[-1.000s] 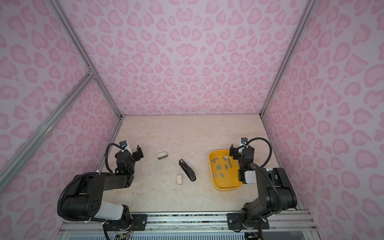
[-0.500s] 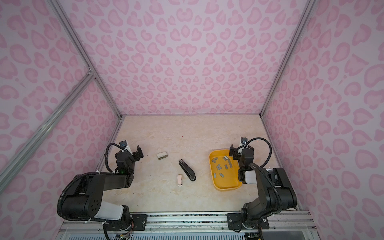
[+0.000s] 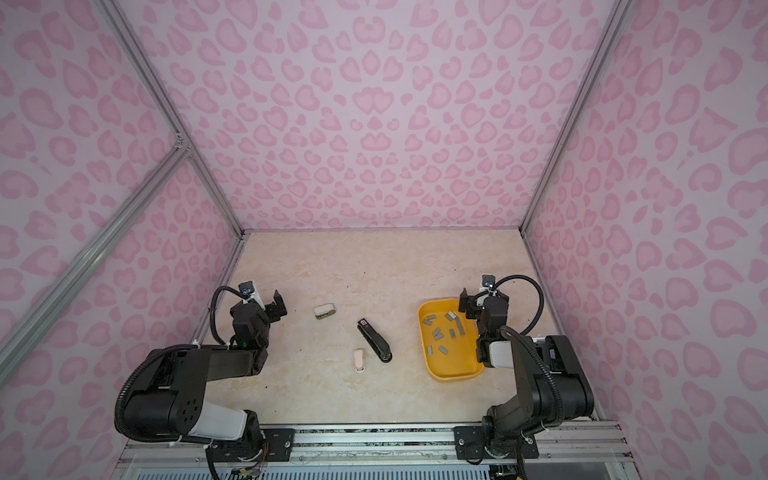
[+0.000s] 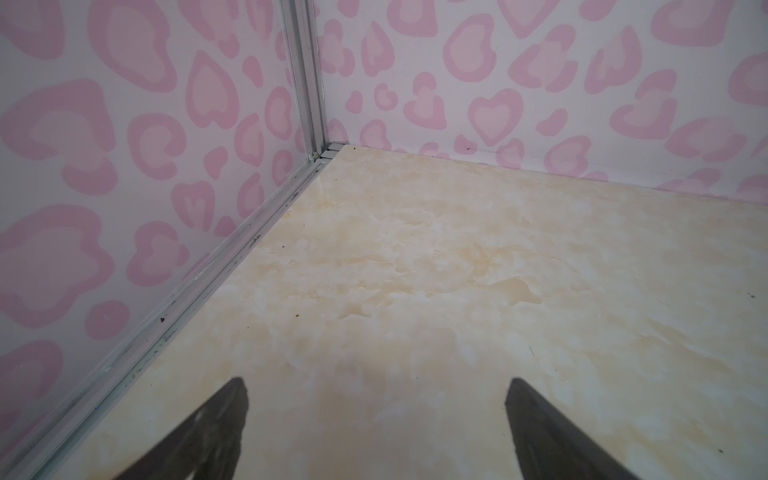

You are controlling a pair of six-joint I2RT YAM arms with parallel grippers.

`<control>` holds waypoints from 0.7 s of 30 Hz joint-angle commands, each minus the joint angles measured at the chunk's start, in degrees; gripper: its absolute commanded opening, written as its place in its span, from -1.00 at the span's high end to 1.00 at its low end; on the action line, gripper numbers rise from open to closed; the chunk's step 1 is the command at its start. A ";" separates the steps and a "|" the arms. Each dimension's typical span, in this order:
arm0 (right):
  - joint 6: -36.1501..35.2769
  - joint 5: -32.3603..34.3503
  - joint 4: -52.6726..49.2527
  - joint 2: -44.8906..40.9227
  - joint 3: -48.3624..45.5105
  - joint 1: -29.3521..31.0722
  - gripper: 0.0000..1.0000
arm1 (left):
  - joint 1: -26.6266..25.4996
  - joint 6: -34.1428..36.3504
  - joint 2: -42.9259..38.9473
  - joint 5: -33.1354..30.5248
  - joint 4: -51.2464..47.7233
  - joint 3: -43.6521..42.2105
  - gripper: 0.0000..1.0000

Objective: Load the staples into the stapler

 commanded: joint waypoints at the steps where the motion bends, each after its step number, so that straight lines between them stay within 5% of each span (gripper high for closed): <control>1: -0.21 0.58 -0.01 0.28 0.25 -0.01 -0.95 | 0.09 0.06 0.05 -0.31 2.59 0.05 -0.95; 6: 0.24 1.78 2.00 -0.14 0.11 0.03 -0.95 | 0.02 0.20 -0.14 -0.31 2.94 -0.18 -0.95; 10: 6.85 10.31 -25.43 -10.59 8.05 -0.22 -0.96 | 0.04 0.12 -0.04 -0.32 2.79 -0.14 -0.95; 15: 18.37 14.91 -32.14 -19.25 8.16 -0.47 -0.96 | 0.09 0.05 -0.07 -0.33 2.76 0.01 -0.95; 21: 18.65 -1.40 -34.90 -26.59 8.62 -1.25 -0.96 | 0.02 0.21 0.14 -0.48 2.57 0.06 -0.96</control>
